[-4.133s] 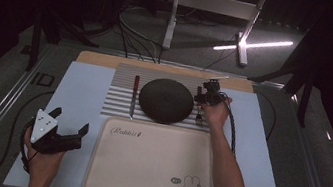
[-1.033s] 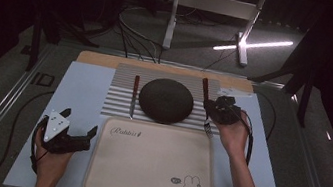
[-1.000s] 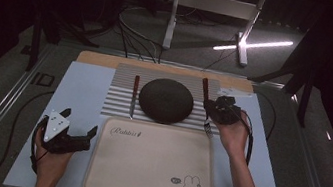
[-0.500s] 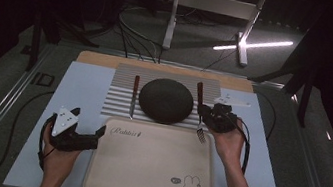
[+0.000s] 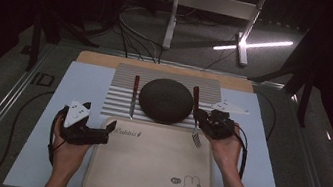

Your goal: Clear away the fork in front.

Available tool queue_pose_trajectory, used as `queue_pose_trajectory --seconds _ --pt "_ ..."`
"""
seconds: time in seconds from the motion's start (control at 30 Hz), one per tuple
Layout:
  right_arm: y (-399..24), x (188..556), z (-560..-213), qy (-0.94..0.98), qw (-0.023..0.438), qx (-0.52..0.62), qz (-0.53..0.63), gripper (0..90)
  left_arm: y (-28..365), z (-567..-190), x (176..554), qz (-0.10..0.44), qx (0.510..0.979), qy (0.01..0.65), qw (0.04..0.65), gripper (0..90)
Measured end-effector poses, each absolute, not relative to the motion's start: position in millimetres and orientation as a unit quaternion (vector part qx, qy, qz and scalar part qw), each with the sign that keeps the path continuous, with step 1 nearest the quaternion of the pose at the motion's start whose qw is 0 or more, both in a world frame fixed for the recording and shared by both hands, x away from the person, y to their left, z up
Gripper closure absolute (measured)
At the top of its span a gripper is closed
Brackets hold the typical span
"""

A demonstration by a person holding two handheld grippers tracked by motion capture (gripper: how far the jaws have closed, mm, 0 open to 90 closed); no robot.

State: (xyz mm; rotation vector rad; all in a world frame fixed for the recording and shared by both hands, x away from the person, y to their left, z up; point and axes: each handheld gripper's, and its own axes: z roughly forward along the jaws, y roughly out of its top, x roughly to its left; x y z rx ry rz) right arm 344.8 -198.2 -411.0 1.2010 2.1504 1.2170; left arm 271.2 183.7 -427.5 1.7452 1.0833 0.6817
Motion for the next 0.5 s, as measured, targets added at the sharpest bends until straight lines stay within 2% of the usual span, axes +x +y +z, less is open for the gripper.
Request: queue_pose_trajectory --seconds 0.5 --pt "-176 330 -415 0.773 0.184 0.407 0.450 78.2 160 -403 292 0.263 0.721 0.433 0.472 0.1"
